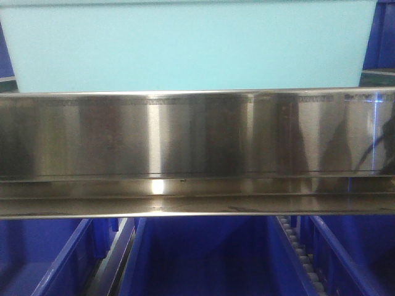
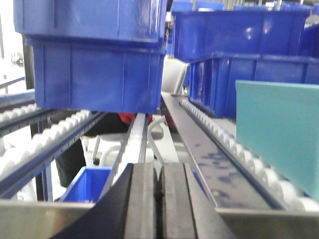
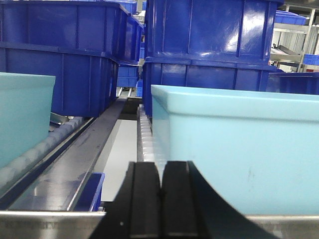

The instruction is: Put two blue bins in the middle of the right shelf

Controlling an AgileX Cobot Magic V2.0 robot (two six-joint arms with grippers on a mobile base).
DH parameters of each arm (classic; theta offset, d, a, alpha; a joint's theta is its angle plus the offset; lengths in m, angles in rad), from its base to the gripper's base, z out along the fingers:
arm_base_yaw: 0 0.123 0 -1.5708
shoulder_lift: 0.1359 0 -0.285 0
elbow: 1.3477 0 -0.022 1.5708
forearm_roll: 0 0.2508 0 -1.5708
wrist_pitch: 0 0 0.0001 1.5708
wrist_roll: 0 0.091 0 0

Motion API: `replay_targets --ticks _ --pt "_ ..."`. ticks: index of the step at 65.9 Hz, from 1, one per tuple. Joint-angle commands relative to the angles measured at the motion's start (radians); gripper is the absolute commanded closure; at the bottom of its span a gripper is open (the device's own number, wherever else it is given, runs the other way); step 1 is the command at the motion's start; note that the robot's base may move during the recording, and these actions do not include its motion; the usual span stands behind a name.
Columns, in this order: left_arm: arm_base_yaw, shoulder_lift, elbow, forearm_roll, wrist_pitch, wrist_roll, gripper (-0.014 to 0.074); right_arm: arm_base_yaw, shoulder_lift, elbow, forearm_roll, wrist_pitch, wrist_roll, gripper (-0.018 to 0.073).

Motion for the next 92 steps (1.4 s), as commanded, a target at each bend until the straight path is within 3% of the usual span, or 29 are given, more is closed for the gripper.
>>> replay_targets --ticks 1,9,16,25,44,55,63,74,86,92 --pt "0.004 -0.004 -0.001 0.004 -0.044 0.001 0.0707 -0.005 -0.003 0.001 0.002 -0.029 0.003 0.0725" --pt "0.004 -0.004 -0.062 -0.011 0.03 -0.003 0.0707 -0.005 -0.003 -0.061 0.002 0.107 0.003 0.0725" --pt "0.004 -0.004 -0.202 -0.022 0.19 -0.003 0.0707 -0.005 -0.003 -0.193 0.002 0.277 -0.006 0.0725" --pt "0.004 0.055 -0.369 -0.022 0.345 -0.003 0.0707 -0.005 0.029 -0.338 -0.007 0.336 -0.011 0.0725" --pt "0.004 0.394 -0.693 -0.022 0.535 -0.003 0.0707 -0.005 0.321 -0.594 -0.007 0.382 -0.011 0.0725" --pt "0.004 0.612 -0.855 -0.022 0.706 -0.003 0.0707 -0.005 0.518 -0.785 -0.007 0.534 -0.011 0.0725" --pt "0.004 0.721 -0.897 -0.022 0.711 -0.003 0.0707 -0.005 0.656 -0.892 -0.007 0.639 -0.011 0.0725" --pt "0.004 0.812 -0.897 -0.022 0.654 -0.003 0.0707 -0.005 0.75 -0.914 0.009 0.646 -0.011 0.0725" --pt "0.004 0.885 -0.897 -0.024 0.629 -0.006 0.0707 -0.005 0.783 -0.914 0.119 0.647 -0.011 0.0725" --pt "0.004 0.913 -0.897 -0.083 0.595 -0.008 0.0707 -0.005 0.795 -0.914 0.156 0.635 -0.011 0.0725"
